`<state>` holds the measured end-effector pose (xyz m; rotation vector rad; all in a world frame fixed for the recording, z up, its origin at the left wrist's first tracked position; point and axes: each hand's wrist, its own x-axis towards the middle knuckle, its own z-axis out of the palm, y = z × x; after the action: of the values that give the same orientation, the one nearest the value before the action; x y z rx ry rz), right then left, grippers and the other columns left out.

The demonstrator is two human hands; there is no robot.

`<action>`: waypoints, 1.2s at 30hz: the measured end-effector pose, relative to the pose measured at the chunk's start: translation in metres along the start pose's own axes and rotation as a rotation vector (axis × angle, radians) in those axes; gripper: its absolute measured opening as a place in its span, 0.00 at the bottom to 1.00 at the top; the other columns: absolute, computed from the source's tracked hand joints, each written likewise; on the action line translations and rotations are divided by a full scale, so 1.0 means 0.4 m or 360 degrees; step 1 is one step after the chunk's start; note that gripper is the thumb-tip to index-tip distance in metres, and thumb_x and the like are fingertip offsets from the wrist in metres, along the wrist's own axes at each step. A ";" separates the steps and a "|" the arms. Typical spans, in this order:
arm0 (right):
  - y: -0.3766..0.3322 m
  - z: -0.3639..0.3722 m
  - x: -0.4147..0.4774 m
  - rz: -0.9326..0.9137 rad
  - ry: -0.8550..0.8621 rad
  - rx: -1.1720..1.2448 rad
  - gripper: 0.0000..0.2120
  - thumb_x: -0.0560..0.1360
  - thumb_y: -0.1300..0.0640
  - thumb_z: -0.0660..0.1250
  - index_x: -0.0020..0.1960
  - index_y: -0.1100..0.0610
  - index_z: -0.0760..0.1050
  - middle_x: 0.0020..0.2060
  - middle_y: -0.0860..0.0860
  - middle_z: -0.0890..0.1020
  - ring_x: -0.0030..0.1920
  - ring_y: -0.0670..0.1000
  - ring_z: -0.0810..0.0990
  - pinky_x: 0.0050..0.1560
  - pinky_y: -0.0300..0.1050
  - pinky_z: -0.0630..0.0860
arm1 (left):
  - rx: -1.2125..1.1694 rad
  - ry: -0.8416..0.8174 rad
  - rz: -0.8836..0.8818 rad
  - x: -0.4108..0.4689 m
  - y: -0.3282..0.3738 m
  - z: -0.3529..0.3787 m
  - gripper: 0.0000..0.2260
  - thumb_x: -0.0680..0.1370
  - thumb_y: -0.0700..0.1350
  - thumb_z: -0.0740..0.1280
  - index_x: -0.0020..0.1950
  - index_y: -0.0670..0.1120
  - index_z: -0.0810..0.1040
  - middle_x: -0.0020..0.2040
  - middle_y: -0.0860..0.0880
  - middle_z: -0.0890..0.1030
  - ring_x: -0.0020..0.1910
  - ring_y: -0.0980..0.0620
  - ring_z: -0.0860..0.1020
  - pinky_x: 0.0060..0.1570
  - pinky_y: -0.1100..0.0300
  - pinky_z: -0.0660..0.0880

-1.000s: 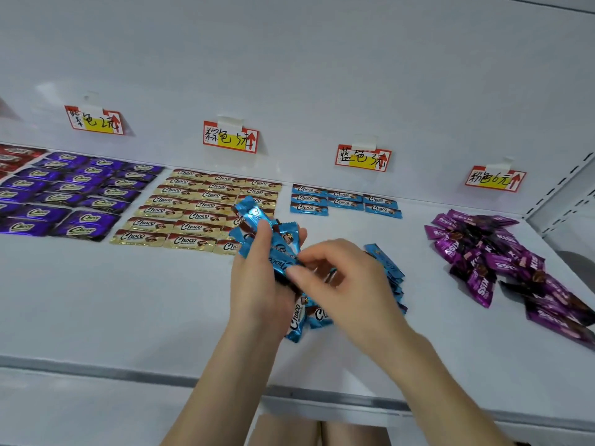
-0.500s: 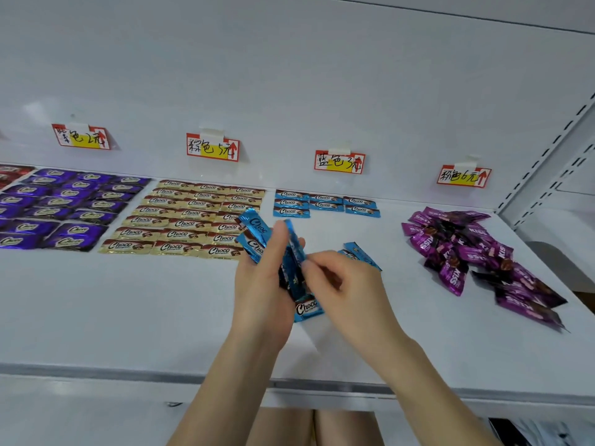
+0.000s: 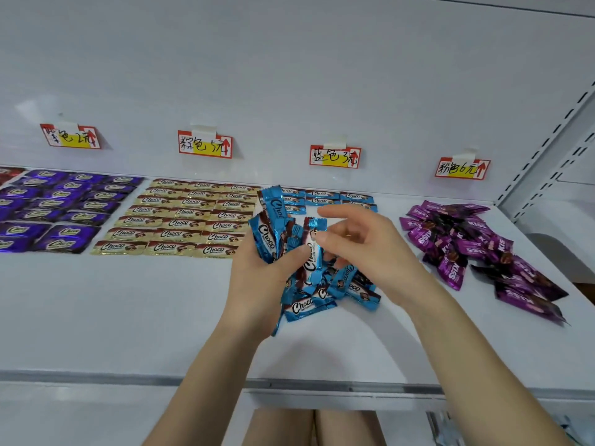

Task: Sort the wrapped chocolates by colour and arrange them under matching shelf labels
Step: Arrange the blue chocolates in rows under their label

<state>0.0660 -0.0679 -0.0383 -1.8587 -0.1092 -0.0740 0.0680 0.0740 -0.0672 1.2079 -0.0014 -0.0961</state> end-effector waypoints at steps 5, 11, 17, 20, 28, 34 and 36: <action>0.038 -0.045 0.074 0.0258 0.0157 0.0387 0.08 0.72 0.67 0.67 0.49 0.57 0.73 0.38 0.55 0.82 0.35 0.48 0.83 0.33 0.35 0.77 | -0.0221 0.0123 -0.0145 0.037 -0.007 -0.014 0.10 0.75 0.37 0.67 0.55 0.43 0.76 0.45 0.46 0.85 0.43 0.47 0.84 0.35 0.54 0.80; 0.153 -0.096 0.199 0.0436 0.0601 0.0099 0.09 0.73 0.65 0.66 0.48 0.57 0.67 0.45 0.54 0.78 0.38 0.48 0.79 0.35 0.36 0.76 | -0.0366 0.0276 -0.0234 0.068 -0.007 -0.018 0.12 0.72 0.45 0.68 0.55 0.47 0.75 0.45 0.47 0.83 0.39 0.54 0.84 0.32 0.62 0.79; 0.228 -0.098 0.219 0.0320 0.0482 -0.1379 0.11 0.76 0.49 0.64 0.52 0.55 0.69 0.42 0.49 0.76 0.40 0.50 0.74 0.33 0.43 0.65 | -0.0615 0.0357 -0.0389 0.081 -0.006 -0.026 0.10 0.77 0.37 0.64 0.58 0.42 0.72 0.48 0.41 0.82 0.41 0.50 0.84 0.30 0.57 0.80; 0.233 -0.109 0.203 0.0139 0.0442 -0.1667 0.15 0.77 0.46 0.61 0.57 0.56 0.72 0.51 0.53 0.77 0.50 0.54 0.76 0.39 0.44 0.67 | -0.0612 0.0322 -0.0366 0.081 -0.009 -0.030 0.13 0.78 0.33 0.59 0.62 0.42 0.67 0.51 0.39 0.81 0.42 0.48 0.84 0.31 0.56 0.81; 0.238 -0.080 0.203 -0.0077 -0.0174 -0.1585 0.19 0.80 0.48 0.53 0.67 0.54 0.70 0.63 0.53 0.72 0.63 0.54 0.68 0.60 0.49 0.67 | -0.0552 0.0318 -0.0354 0.083 -0.011 -0.026 0.16 0.78 0.33 0.60 0.65 0.42 0.66 0.52 0.40 0.81 0.43 0.49 0.84 0.36 0.55 0.82; 0.222 -0.056 0.244 -0.0039 -0.0206 -0.1563 0.18 0.80 0.50 0.52 0.60 0.57 0.73 0.61 0.54 0.73 0.60 0.53 0.69 0.56 0.48 0.67 | -0.0519 0.0327 -0.0341 0.083 -0.011 -0.030 0.12 0.78 0.34 0.61 0.59 0.44 0.67 0.50 0.42 0.82 0.42 0.49 0.84 0.34 0.57 0.81; 0.221 -0.050 0.255 -0.0034 -0.0212 -0.1576 0.17 0.80 0.50 0.51 0.59 0.58 0.73 0.60 0.54 0.74 0.59 0.53 0.69 0.56 0.48 0.67 | -0.0504 0.0325 -0.0331 0.083 -0.012 -0.031 0.11 0.78 0.34 0.61 0.57 0.44 0.68 0.49 0.42 0.82 0.41 0.50 0.84 0.32 0.58 0.81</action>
<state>0.1774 -0.1086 -0.1057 -2.8530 -0.2089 -0.0154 0.1012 0.0814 -0.0777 0.8936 0.3083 -0.1491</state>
